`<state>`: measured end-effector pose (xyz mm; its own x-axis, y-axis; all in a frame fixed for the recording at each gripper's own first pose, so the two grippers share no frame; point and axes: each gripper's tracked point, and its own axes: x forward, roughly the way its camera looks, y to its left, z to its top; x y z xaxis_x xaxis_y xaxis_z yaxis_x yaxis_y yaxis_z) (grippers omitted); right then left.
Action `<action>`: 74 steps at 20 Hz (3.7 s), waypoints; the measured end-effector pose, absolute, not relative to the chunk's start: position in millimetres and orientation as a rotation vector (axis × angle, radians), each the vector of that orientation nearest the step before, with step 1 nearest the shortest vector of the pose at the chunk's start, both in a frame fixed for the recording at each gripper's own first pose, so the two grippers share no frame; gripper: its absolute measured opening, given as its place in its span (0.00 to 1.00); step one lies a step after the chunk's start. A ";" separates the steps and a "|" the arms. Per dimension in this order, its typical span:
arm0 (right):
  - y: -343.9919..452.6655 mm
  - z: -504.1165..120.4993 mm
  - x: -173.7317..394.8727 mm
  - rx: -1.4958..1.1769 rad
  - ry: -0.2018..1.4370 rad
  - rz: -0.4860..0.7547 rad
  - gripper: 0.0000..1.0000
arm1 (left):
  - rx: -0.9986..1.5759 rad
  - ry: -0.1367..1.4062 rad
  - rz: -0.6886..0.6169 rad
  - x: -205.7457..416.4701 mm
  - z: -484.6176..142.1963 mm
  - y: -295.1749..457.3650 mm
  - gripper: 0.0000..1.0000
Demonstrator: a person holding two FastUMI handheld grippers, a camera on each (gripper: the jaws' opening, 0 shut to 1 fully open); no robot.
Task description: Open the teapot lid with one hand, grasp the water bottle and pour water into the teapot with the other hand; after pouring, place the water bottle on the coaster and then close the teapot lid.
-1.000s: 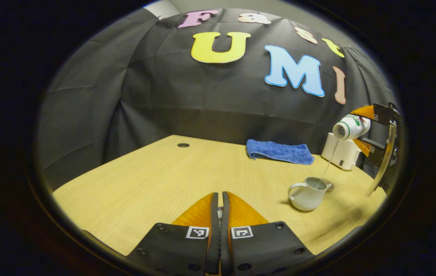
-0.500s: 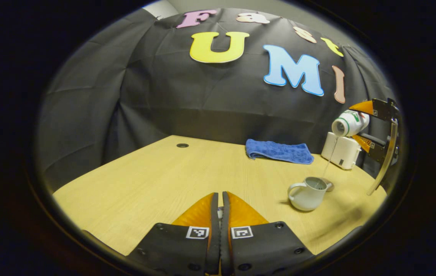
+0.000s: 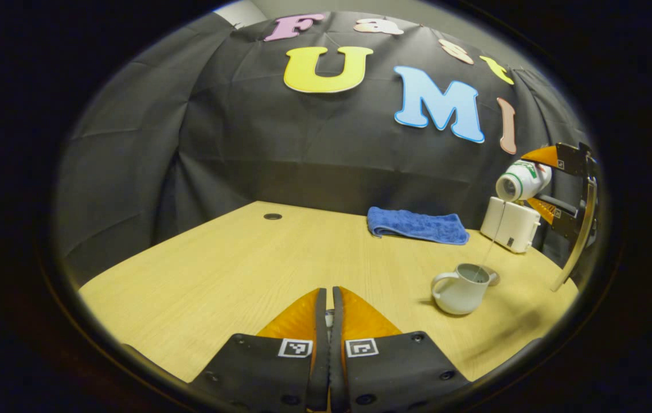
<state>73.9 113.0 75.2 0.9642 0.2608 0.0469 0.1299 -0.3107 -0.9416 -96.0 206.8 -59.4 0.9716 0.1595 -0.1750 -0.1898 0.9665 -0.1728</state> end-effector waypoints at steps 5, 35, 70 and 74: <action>115.2 78.2 73.1 -1.915 -0.296 0.137 0.73 | -0.192 0.164 0.178 -95.8 -60.3 207.1 0.11; 155.1 76.7 70.1 -2.091 -0.422 0.210 0.73 | -0.214 0.164 0.179 -94.8 -68.3 204.2 0.07; 79.7 -17.5 52.4 -0.450 0.185 0.312 0.73 | -0.147 0.000 0.011 -60.0 12.0 122.8 0.07; 52.2 -22.7 50.0 -0.306 0.231 0.300 0.73 | -0.115 -0.017 -0.038 -34.4 20.1 91.5 0.11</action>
